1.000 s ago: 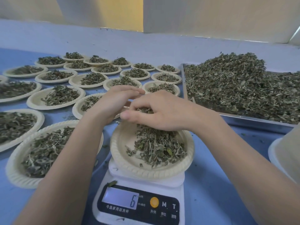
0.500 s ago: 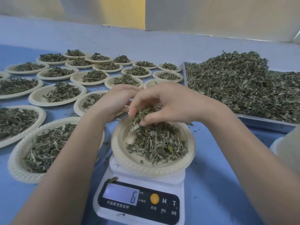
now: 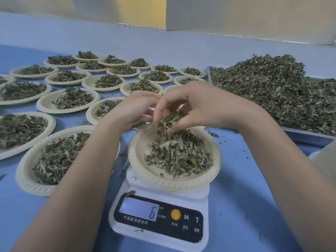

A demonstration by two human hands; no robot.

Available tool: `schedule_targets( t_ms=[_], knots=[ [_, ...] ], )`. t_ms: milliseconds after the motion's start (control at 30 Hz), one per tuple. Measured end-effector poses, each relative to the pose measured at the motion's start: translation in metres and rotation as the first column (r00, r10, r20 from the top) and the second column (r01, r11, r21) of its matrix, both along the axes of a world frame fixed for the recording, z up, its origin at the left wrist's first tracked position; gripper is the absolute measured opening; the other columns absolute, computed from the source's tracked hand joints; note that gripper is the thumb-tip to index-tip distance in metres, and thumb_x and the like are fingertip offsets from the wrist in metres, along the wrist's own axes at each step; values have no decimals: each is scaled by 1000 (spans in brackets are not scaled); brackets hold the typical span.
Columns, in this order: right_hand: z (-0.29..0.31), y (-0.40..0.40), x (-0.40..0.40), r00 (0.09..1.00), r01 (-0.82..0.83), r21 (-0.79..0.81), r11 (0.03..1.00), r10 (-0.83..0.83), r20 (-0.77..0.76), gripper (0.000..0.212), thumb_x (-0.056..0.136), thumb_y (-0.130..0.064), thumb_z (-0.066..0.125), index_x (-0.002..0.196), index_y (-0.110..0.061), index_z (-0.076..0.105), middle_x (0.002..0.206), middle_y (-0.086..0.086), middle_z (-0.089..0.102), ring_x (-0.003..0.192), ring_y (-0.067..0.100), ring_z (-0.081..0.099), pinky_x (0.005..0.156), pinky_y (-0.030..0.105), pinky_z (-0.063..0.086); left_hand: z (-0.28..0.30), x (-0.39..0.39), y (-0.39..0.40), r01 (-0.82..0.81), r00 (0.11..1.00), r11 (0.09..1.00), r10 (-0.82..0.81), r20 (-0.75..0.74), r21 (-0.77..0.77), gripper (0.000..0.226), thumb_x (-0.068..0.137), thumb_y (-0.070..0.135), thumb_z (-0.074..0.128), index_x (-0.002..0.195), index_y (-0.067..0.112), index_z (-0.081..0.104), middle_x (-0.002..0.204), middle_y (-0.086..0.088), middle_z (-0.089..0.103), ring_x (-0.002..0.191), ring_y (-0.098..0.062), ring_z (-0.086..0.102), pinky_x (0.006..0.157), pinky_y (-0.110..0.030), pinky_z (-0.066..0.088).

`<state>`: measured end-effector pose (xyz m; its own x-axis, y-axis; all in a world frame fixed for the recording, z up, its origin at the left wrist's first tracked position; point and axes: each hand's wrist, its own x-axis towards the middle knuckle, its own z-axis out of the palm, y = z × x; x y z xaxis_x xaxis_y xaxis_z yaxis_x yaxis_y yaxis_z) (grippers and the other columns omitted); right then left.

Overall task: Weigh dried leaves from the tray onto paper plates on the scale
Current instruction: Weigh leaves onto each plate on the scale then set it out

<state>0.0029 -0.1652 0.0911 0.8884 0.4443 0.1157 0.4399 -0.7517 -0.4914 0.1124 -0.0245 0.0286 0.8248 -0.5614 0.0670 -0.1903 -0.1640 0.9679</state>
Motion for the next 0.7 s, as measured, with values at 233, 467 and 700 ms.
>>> schedule_targets(
  t_ms=[233, 467, 700],
  knots=[
    [4, -1, -3, 1000, -29, 32, 999, 29, 4, 25, 77, -7, 76, 91, -27, 71, 90, -7, 70, 87, 8, 63, 84, 31, 49, -1, 2, -1, -7, 1000, 1000, 7, 3, -6, 29, 86, -1, 52, 76, 15, 73, 78, -4, 72, 75, -18, 66, 67, -27, 56],
    [4, -5, -1, 1000, -3, 80, 997, 3, 5, 28, 75, 0, 75, 89, -24, 71, 85, -12, 66, 82, -1, 62, 78, 16, 50, -4, 3, -1, 21, 1000, 1000, -21, -5, 9, 54, 86, -2, 46, 47, 28, 68, 49, 12, 60, 45, 0, 55, 47, -14, 45],
    [1, -4, 0, 999, 32, 85, 996, -32, -6, 27, 67, -15, 84, 89, -23, 72, 86, 0, 69, 82, 18, 67, 72, 29, 56, -4, 6, 1, 25, 999, 1000, -25, -27, 9, 37, 87, 4, 55, 62, 24, 74, 65, 4, 69, 57, -9, 62, 51, -19, 49]
  ],
)
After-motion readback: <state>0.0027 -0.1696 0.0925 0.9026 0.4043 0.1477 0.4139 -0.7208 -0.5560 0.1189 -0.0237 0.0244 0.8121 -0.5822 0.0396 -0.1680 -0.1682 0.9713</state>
